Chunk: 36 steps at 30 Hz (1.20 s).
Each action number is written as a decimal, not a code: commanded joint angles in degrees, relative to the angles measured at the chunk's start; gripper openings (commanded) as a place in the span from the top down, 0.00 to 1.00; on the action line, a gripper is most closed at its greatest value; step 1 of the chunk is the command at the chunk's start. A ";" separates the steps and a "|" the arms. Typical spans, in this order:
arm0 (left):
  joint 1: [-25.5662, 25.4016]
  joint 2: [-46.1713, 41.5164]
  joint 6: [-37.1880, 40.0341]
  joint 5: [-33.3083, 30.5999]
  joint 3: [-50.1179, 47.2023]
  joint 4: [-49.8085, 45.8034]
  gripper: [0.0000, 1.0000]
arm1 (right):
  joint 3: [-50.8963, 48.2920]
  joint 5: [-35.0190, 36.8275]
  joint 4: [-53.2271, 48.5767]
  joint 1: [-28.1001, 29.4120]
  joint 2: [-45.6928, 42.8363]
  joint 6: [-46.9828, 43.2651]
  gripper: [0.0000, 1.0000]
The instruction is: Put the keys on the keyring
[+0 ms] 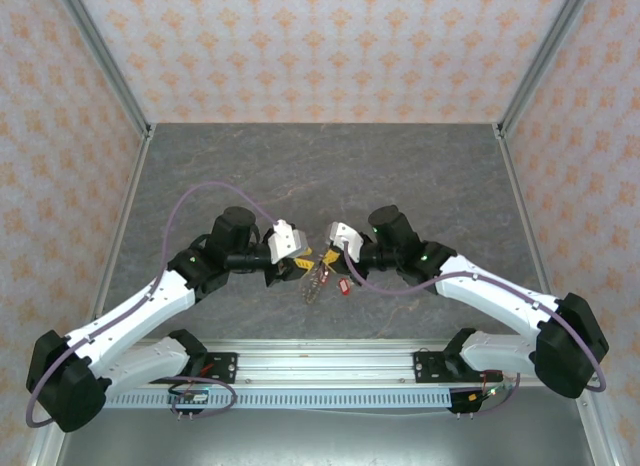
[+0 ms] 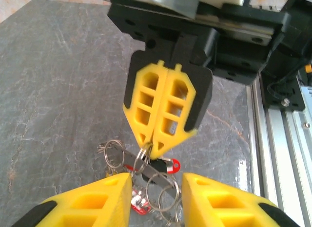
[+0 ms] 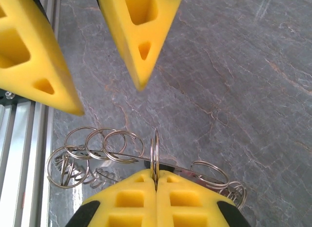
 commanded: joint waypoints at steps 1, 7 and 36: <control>1.26 2.19 4.91 2.82 3.91 -5.21 0.67 | 4.00 -1.62 -0.82 -0.55 0.15 -3.87 1.00; 2.36 5.91 6.26 7.13 6.37 -6.97 0.67 | 6.75 -4.94 -1.68 -1.47 3.14 -7.67 1.00; 4.52 6.61 7.60 3.98 6.73 -9.40 0.66 | 8.29 -10.02 -2.08 -1.91 5.78 -12.38 1.00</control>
